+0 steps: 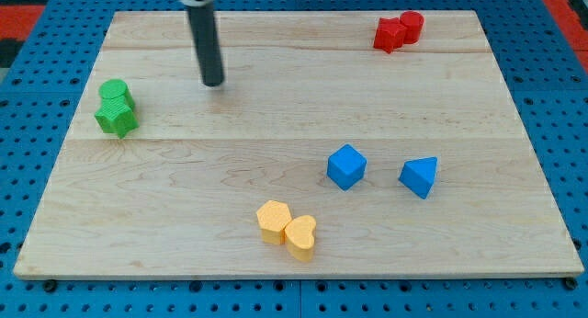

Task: Slide green circle towards center right

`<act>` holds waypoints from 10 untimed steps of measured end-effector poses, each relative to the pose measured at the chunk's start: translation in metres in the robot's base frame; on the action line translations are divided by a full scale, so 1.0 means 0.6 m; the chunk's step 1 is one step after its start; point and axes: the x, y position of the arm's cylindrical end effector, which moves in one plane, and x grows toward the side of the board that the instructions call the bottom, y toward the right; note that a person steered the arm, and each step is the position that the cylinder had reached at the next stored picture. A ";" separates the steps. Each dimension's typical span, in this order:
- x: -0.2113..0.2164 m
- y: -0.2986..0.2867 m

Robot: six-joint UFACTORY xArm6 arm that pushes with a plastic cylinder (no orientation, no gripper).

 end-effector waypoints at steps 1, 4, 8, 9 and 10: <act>-0.005 -0.125; 0.104 -0.237; 0.029 -0.164; 0.001 -0.088; 0.010 -0.094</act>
